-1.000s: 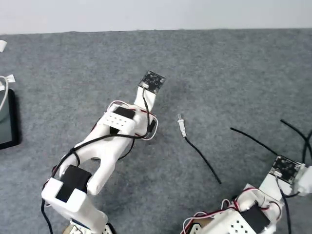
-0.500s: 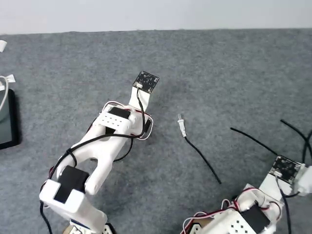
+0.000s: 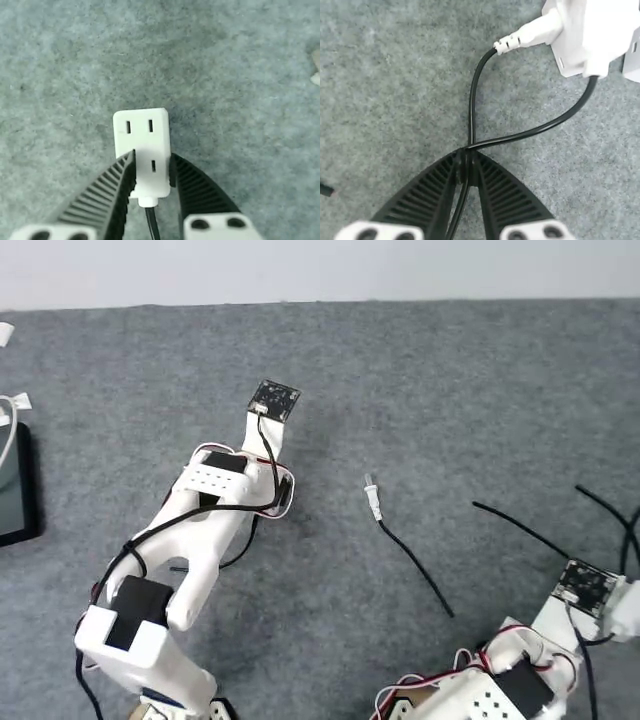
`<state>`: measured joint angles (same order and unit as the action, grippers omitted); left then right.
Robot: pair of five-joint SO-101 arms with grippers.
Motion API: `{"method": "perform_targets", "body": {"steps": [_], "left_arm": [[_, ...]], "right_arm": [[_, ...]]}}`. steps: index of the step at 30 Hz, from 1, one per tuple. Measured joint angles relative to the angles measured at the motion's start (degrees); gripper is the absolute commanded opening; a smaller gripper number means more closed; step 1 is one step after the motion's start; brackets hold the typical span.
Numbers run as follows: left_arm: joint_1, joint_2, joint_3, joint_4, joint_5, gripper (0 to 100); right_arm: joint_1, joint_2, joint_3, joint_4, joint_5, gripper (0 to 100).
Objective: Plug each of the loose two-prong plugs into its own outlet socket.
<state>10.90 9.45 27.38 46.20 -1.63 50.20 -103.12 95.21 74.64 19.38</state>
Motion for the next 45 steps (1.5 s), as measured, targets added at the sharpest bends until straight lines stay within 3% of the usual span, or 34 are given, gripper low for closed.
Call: {"method": "perform_targets", "body": {"steps": [31,45], "left_arm": [[-0.8,-3.1,0.2,2.7,-0.1,3],[1.6,-20.7,3.3,9.9,-0.1,3]], "right_arm": [[0.0,0.0,0.0,0.0,0.0,0.8],[0.0,0.0,0.0,0.0,0.0,0.8]]}}
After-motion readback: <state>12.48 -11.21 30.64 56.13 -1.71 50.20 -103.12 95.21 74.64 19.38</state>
